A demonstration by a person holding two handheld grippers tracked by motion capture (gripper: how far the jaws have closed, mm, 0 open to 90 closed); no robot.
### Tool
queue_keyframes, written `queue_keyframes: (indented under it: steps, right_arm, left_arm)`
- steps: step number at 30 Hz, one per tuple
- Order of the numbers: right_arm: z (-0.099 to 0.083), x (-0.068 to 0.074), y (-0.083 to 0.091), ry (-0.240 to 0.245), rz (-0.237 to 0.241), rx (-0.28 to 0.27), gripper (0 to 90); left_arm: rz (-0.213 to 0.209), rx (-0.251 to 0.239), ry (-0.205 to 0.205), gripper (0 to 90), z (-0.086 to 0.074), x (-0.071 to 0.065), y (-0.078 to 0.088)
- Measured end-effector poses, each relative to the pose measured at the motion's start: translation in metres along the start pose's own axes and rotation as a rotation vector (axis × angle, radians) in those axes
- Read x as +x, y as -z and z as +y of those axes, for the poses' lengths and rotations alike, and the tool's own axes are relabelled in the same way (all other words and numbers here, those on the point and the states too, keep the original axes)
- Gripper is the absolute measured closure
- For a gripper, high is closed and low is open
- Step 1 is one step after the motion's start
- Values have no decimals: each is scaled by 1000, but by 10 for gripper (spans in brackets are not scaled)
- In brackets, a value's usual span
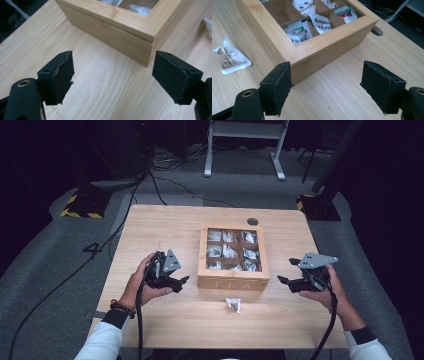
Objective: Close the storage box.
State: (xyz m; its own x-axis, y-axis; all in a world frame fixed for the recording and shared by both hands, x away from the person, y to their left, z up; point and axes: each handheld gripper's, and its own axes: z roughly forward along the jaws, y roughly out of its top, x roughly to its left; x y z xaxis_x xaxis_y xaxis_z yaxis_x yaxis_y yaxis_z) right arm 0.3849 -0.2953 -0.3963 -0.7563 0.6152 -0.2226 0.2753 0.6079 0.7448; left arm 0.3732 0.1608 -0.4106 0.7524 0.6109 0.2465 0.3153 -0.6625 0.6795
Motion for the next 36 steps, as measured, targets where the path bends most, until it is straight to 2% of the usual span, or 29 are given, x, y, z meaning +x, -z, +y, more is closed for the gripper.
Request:
queue_keyframes:
  steps: [2, 5, 9, 17, 23, 28, 36]
  right_arm:
    - [-4, 0, 1, 2, -10, 4, 246]
    - [-11, 0, 2, -6, -17, 15, 246]
    - [-22, -2, 3, -24, -19, 24, 248]
    - [-48, -4, 6, -81, -17, 39, 250]
    - [-68, -7, 9, -115, -38, 56, 250]
    - [-85, -10, 11, -151, -42, 64, 250]
    - [-109, -11, 12, -210, -36, 77, 251]
  left_arm:
    - [0, 6, 2, 181, -5, -2, 1]
    - [21, 23, -11, 180, -12, -5, 2]
    - [28, 36, 6, 182, -23, -6, 3]
    - [51, 65, 11, 189, -45, -9, 5]
    - [52, 83, 11, 183, -60, -11, 6]
    - [57, 119, 3, 183, -75, -12, 4]
    - [42, 130, 55, 181, -98, -9, 3]
